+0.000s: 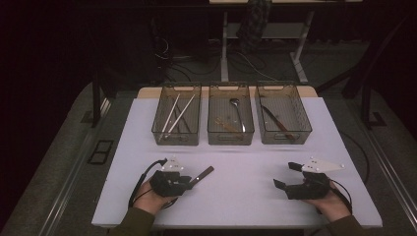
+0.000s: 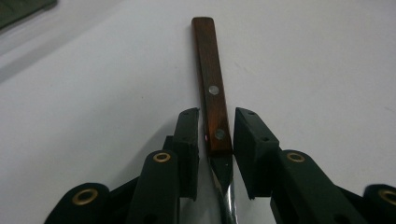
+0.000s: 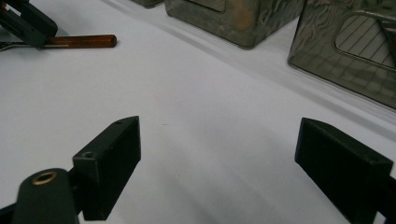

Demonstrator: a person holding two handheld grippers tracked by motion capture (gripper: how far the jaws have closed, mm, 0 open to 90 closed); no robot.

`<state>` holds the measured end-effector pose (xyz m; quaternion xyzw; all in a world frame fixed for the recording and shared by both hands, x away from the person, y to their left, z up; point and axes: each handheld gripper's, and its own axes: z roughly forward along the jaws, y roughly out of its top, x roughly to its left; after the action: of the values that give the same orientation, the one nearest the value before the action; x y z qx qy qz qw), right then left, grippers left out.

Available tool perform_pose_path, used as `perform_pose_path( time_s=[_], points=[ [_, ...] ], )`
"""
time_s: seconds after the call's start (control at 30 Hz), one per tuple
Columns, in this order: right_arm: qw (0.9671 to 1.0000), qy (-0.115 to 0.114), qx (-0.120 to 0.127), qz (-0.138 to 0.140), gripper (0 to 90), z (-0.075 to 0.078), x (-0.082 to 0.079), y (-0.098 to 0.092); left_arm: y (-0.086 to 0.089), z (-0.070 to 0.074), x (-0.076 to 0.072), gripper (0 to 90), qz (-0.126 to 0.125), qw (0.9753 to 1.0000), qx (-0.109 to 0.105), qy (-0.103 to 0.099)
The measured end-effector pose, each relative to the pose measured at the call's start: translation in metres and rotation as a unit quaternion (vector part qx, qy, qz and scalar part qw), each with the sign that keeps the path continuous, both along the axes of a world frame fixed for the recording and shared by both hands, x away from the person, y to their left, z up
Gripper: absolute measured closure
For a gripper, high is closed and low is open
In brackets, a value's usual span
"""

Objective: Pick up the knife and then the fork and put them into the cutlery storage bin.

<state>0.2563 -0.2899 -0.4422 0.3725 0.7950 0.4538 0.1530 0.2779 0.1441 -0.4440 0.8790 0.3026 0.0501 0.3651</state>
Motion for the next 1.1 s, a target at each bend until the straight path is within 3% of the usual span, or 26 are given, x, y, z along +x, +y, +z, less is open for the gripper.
perform_pose_path(
  time_s=[0.13, 0.3, 0.4, 0.63, 0.9, 1.1],
  points=[
    [1.0000, -0.002, -0.002, 0.000, 14.2, 0.000, -0.001, 0.001, -0.002, 0.000, -0.002, 71.8, 0.000, 0.9999, 0.007, -0.009],
    [1.0000, -0.002, -0.004, 0.000, 14.2, 0.000, 0.000, 0.001, -0.009, 0.001, -0.007, 73.9, -0.012, 0.9984, 0.041, -0.038],
    [1.0000, -0.003, -0.005, -0.001, 14.2, 0.000, 0.000, 0.000, -0.009, 0.001, -0.008, 75.0, -0.013, 0.9981, 0.042, -0.043],
    [0.9999, -0.005, -0.013, 0.004, 14.2, 0.001, -0.001, 0.001, -0.006, 0.001, -0.003, 76.5, -0.019, 0.9991, 0.032, -0.020],
    [0.9999, -0.004, -0.014, 0.006, 14.2, 0.000, -0.001, 0.002, -0.009, 0.005, 0.002, 76.7, -0.025, 0.9985, 0.048, -0.005],
    [0.9999, -0.006, -0.013, 0.009, 14.2, 0.000, -0.001, 0.002, -0.006, 0.006, 0.006, 76.9, -0.025, 0.9989, 0.037, 0.014]
  ],
)
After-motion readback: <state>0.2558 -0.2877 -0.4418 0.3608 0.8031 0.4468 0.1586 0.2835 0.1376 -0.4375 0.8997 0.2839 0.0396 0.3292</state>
